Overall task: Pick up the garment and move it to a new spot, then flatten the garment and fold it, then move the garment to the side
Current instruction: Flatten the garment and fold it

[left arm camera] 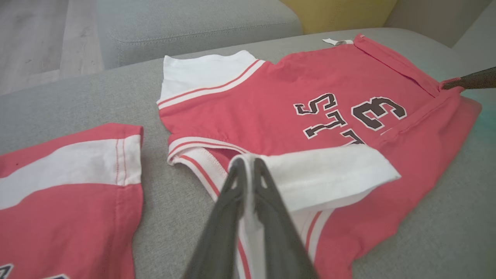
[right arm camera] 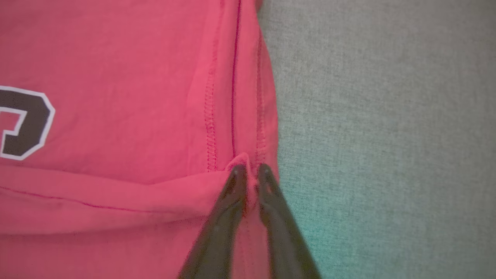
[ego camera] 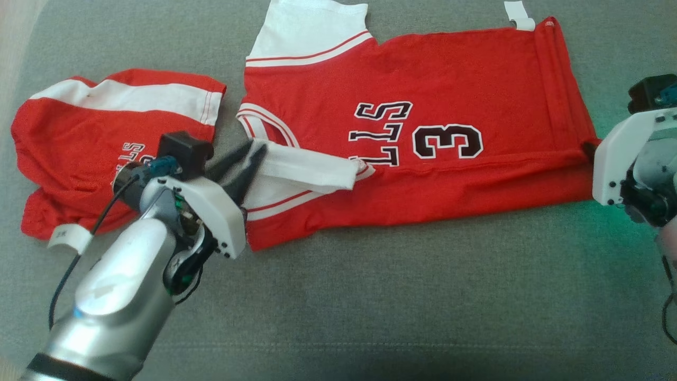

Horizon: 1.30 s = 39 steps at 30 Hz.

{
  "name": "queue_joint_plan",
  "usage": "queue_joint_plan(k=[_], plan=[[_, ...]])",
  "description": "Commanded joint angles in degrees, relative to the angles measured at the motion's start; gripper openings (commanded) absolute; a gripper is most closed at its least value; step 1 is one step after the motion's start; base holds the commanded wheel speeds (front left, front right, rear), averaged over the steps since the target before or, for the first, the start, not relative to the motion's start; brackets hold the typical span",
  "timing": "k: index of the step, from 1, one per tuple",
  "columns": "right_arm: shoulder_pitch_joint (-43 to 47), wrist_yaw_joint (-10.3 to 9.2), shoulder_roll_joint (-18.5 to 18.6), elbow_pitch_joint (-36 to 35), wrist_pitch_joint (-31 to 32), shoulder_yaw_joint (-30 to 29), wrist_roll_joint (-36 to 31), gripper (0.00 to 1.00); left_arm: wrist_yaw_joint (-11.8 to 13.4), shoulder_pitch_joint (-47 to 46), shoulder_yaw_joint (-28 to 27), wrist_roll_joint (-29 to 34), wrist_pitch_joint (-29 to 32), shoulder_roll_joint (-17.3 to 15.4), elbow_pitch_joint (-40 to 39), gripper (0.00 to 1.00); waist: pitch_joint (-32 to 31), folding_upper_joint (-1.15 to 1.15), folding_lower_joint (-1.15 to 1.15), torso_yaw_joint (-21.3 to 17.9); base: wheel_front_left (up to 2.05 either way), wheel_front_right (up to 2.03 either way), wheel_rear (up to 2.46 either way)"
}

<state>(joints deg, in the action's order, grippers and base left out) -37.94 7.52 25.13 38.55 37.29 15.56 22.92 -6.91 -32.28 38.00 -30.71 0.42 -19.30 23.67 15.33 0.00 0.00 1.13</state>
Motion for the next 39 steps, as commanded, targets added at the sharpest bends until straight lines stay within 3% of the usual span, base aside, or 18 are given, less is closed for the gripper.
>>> queue_joint_plan(k=[1,6,11,17,21,29,33,39], plan=[[-1.8,-0.03,0.2,-1.5,-1.0,0.6,-0.3,1.00,0.7,-3.4,-2.5,0.5,-1.3,-1.0,-0.6,1.00,-0.1,0.00,0.00,0.0,0.00,0.00,0.00],[-1.9,-0.03,-0.5,-1.7,-6.8,-0.8,0.6,1.00,3.7,-4.3,-4.7,-0.1,-6.6,1.8,2.5,1.00,-1.5,0.00,0.00,0.2,0.00,0.00,0.00],[-0.4,-0.03,-2.4,-5.3,-17.9,-3.0,2.8,1.00,6.8,-3.0,-8.9,-3.1,-12.5,4.9,2.8,1.00,-4.0,0.00,0.00,0.3,0.00,0.00,0.00],[4.6,-0.03,-5.2,-11.4,-32.8,-6.3,2.6,1.00,10.5,2.1,-16.2,-6.4,-15.2,8.5,-3.0,1.00,-7.6,0.00,0.00,0.0,0.00,0.00,0.00],[10.2,-0.03,-8.5,-16.7,-40.1,-9.1,1.7,1.00,12.2,7.7,-20.4,-3.9,-15.4,11.1,-10.3,1.00,-9.9,0.00,0.00,-0.3,0.00,0.00,0.00],[22.5,-0.03,-15.1,-27.3,-47.9,-13.9,-4.4,1.00,12.6,19.0,-24.3,2.9,-15.4,15.0,-19.1,1.00,-12.1,0.00,0.00,-0.8,0.00,0.00,0.00],[29.1,-0.03,-18.5,-31.8,-49.4,-16.1,-8.3,1.00,11.8,24.0,-25.2,5.9,-15.4,15.8,-19.2,1.00,-12.7,0.00,0.00,-1.3,0.00,0.00,0.00],[32.8,-0.03,-20.8,-35.8,-49.4,-16.7,-11.1,1.00,10.4,26.9,-26.3,8.5,-15.4,16.3,-18.3,1.00,-12.7,0.00,0.00,-2.1,0.00,0.00,0.00]])
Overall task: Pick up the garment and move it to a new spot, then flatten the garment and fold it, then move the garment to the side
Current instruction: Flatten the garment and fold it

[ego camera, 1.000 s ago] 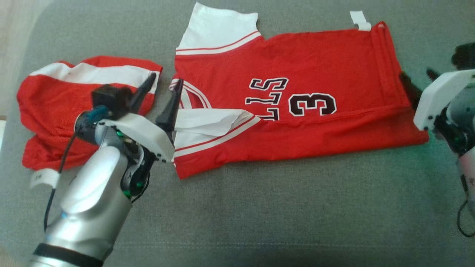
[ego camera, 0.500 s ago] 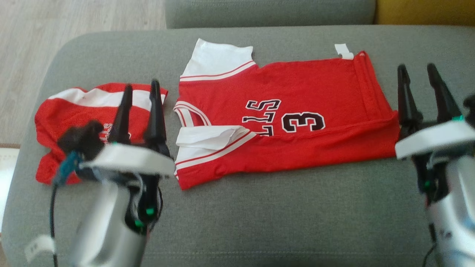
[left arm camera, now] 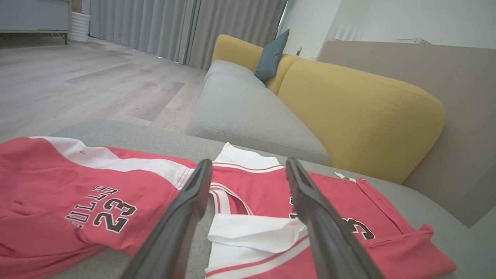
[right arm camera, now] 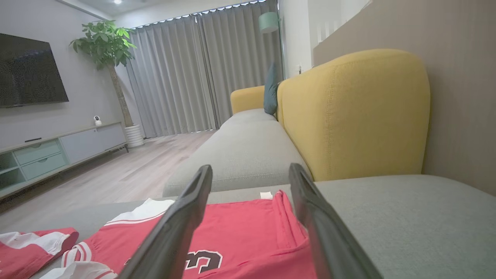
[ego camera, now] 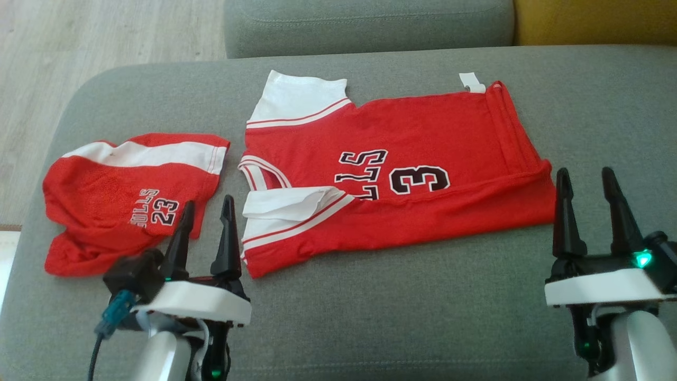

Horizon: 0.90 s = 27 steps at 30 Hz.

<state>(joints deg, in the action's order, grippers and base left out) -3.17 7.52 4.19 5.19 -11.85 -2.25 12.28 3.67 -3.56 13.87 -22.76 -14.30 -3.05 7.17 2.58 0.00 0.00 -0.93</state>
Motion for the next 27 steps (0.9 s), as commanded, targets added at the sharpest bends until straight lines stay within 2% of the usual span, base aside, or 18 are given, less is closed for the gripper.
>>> queue_joint_plan(k=[1,8,14,23,26,27], plan=[[-1.9,-0.03,0.0,-2.8,0.0,1.1,-0.9,1.00,-0.3,-1.8,-2.3,0.7,-0.7,0.1,-1.7,1.00,0.1,0.00,0.00,-0.2,0.00,0.00,0.00],[-2.7,-0.03,-0.6,-6.1,2.1,0.8,-2.8,1.00,0.4,-3.4,1.1,1.2,-0.7,0.2,2.2,1.00,1.4,0.00,0.00,-0.8,0.00,0.00,0.00],[-3.3,-0.03,-0.7,-8.6,3.9,-0.1,-3.5,1.00,3.7,-6.6,4.2,2.1,1.7,0.2,14.8,1.00,3.1,0.00,0.00,-1.5,0.00,0.00,0.00],[-4.2,-0.03,-0.8,-11.2,5.5,0.0,-4.2,1.00,6.1,-11.8,6.3,3.8,5.8,-0.4,26.7,1.00,5.5,0.00,0.00,-2.5,0.00,0.00,0.00],[-4.5,-0.03,-0.8,-11.6,6.3,0.0,-4.5,1.00,5.6,-13.5,7.2,4.1,7.8,-0.5,30.6,1.00,6.0,0.00,0.00,-2.7,0.00,0.00,0.00],[-4.6,-0.03,-0.8,-11.5,7.0,-0.2,-4.5,1.00,5.0,-13.8,7.5,3.9,8.2,-0.5,31.2,0.86,6.0,0.00,0.00,-2.7,0.00,0.00,0.00]])
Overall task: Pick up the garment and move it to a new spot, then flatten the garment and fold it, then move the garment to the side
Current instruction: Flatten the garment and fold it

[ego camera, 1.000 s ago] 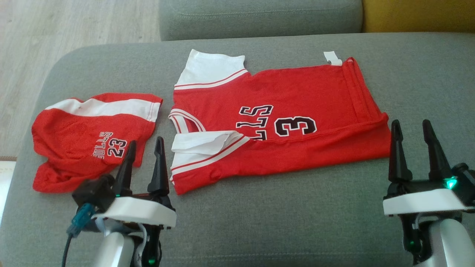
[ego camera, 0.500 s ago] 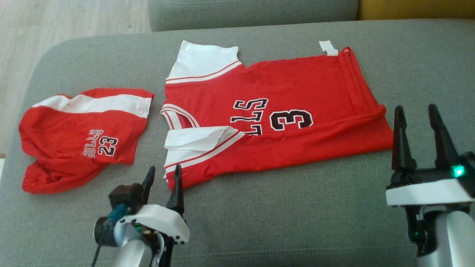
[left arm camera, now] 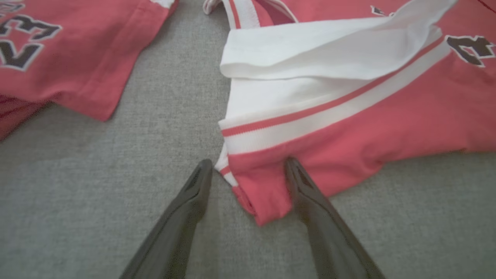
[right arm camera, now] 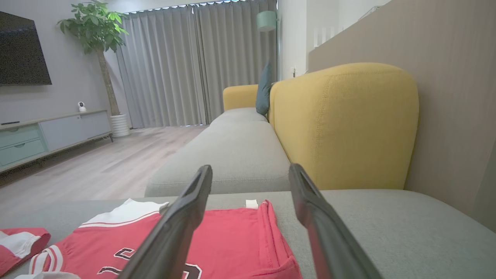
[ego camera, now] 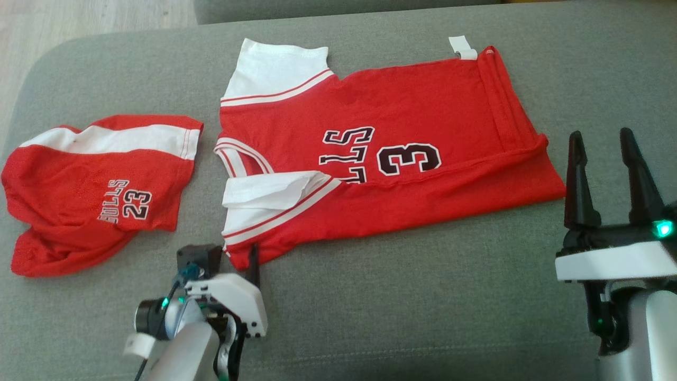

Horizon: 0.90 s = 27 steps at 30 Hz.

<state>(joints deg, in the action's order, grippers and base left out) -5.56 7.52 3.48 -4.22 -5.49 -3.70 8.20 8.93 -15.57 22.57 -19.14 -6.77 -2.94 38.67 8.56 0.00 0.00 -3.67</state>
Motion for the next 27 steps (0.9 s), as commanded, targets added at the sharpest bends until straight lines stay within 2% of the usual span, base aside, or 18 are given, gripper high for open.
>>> queue_joint_plan(k=[1,2,7,15,23,27], plan=[[-2.2,-0.03,-0.2,-1.7,1.6,1.1,-0.4,1.00,-0.8,-2.2,-1.1,0.1,0.6,-0.6,0.2,0.31,0.1,0.00,0.00,0.1,0.00,0.00,0.00],[-2.4,-0.03,-0.2,-1.4,2.5,1.0,-0.5,1.00,-1.2,-2.5,-0.9,0.0,0.1,-0.6,0.3,0.00,0.1,0.00,0.00,0.2,0.00,0.00,0.00],[-2.9,-0.03,-0.4,2.3,8.3,-1.4,-1.5,1.00,-1.7,-3.8,-1.0,-0.5,-3.9,-0.4,-1.0,0.00,0.1,0.00,0.00,1.3,0.00,0.00,0.00],[-8.3,-0.03,-0.6,15.8,18.1,-9.8,-4.5,1.00,-2.8,-4.6,0.3,0.2,-7.5,-0.3,-8.2,0.00,0.6,0.00,0.00,3.9,0.00,0.00,0.00],[-15.0,-0.03,-0.6,27.1,22.1,-15.1,-10.8,1.00,-2.8,-5.0,1.3,1.1,-7.7,-0.7,-14.7,0.00,2.8,0.00,0.00,5.8,0.00,0.00,0.00],[-17.4,-0.03,-0.6,30.8,23.8,-16.6,-11.7,1.00,-2.6,-5.0,1.5,1.2,-7.2,-1.2,-16.9,0.00,3.9,0.00,0.00,6.2,0.00,0.00,0.00]])
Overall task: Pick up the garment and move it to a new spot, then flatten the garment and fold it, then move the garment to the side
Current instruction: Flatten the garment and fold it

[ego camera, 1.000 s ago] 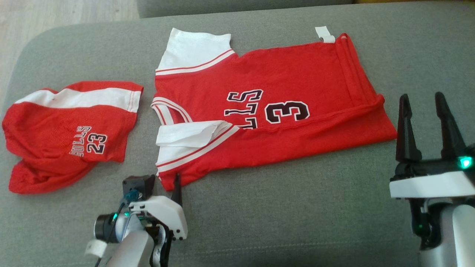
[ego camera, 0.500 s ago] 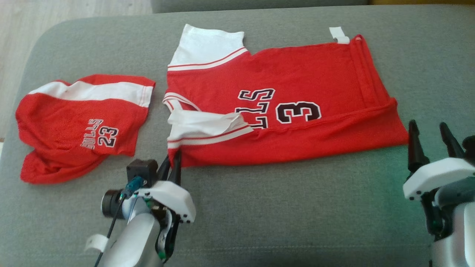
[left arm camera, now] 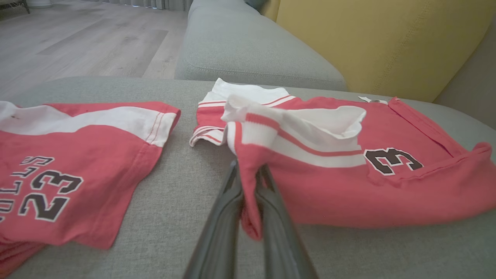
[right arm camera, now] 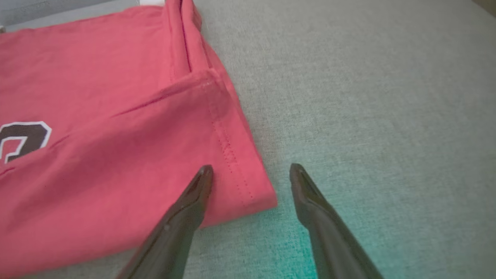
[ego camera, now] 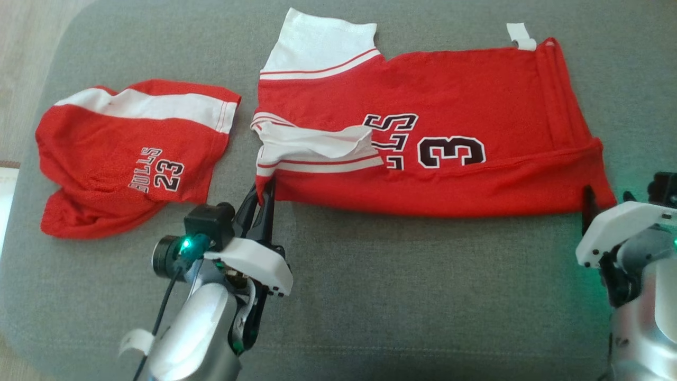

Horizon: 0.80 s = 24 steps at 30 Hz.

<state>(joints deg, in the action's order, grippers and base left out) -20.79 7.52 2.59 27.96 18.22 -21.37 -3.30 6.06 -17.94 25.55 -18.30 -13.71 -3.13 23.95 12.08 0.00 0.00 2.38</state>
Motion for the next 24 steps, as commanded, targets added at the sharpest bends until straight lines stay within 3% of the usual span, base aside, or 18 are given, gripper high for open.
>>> queue_joint_plan(k=[1,9,10,11,12,24], plan=[[-2.7,-0.03,0.3,-0.5,0.5,0.8,-0.2,1.00,0.3,-2.7,-1.4,0.4,-0.2,-1.2,-2.7,0.00,0.7,0.00,0.00,0.2,0.00,0.00,0.00],[-5.5,-0.03,0.3,4.9,2.6,1.6,0.5,1.00,0.8,-2.9,-1.4,0.5,0.5,-2.4,-5.5,0.00,2.4,0.00,0.00,-0.1,0.00,0.00,0.00],[-5.8,-0.03,0.3,5.3,2.8,1.7,0.9,0.89,0.9,-2.9,-1.4,0.5,0.6,-2.6,-5.7,0.00,2.6,0.00,0.00,-0.2,0.00,0.00,0.00],[-6.0,-0.03,0.3,5.7,2.9,1.8,1.4,0.31,0.9,-3.0,-1.5,0.4,0.7,-2.7,-5.9,0.00,2.7,0.00,0.00,-0.3,0.00,0.00,0.00],[-6.2,-0.03,0.3,6.0,2.8,2.1,1.6,0.00,1.0,-3.1,-1.5,0.4,0.8,-2.9,-6.0,0.00,2.8,0.00,0.00,-0.4,0.00,0.00,0.00],[-4.4,-0.03,0.3,4.2,2.6,2.2,3.7,0.00,1.3,-1.6,-1.5,0.0,2.1,-4.9,-4.5,0.00,-0.2,0.00,0.00,-2.2,0.00,0.00,0.00]])
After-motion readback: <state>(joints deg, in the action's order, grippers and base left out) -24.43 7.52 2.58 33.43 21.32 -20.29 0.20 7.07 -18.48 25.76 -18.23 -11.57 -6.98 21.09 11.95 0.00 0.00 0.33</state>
